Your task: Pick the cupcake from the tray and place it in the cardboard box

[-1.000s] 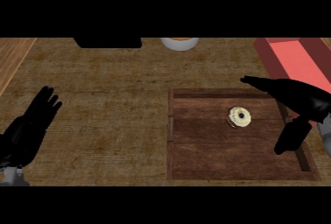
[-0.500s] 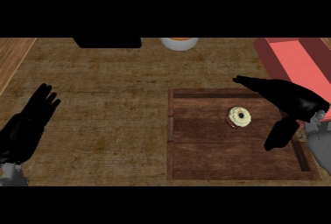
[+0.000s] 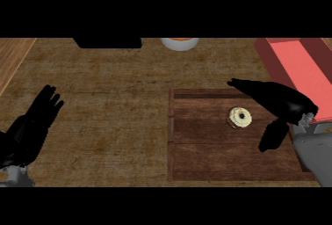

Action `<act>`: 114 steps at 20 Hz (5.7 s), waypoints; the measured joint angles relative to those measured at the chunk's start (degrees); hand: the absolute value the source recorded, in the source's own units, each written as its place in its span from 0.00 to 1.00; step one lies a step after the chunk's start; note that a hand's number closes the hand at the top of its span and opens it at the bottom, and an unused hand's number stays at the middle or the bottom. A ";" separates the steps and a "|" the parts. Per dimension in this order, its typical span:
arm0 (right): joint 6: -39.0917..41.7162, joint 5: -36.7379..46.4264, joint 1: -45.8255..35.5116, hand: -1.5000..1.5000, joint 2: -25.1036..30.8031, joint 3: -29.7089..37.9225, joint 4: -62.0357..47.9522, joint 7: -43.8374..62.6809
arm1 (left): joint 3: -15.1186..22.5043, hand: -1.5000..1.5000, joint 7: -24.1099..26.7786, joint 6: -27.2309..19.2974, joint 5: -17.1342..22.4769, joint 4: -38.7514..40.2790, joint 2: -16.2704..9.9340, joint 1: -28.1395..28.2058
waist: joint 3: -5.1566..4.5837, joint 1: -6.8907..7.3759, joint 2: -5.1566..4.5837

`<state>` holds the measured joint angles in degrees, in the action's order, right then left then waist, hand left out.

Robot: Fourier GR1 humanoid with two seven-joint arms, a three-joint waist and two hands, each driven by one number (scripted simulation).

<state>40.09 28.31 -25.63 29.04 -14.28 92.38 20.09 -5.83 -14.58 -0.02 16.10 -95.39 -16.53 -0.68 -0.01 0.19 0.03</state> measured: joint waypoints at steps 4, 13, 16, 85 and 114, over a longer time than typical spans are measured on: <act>0.38 3.27 0.20 0.00 -1.13 0.69 -1.75 -1.71 | -0.39 0.50 -0.17 0.77 -0.73 -0.97 0.63 0.91 | 0.01 0.06 -0.01; 1.72 9.96 -0.08 0.00 -5.40 1.10 -4.01 -1.34 | -2.69 0.50 -1.49 2.90 -0.72 -1.20 1.07 0.48 | 0.00 0.05 -0.01; 1.57 12.19 -0.10 0.00 -6.39 1.11 -5.46 -2.42 | -3.03 0.50 -1.48 3.43 -1.13 -1.07 1.50 0.42 | 0.01 0.05 -0.03; -45.12 44.54 -47.99 1.00 -12.46 21.98 -57.59 23.77 | -5.57 0.50 -1.46 6.23 -5.05 0.91 5.32 -2.15 | -0.03 0.92 -0.26; -58.09 38.18 -38.96 1.00 4.29 33.01 -76.01 3.38 | -5.83 0.50 -2.33 6.80 -4.88 0.81 5.40 -3.59 | 0.10 1.94 -0.95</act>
<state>-18.00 66.49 -64.59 33.33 18.73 16.37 23.47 -11.67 -16.91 6.78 11.22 -94.58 -11.13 -4.27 0.09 2.13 -0.92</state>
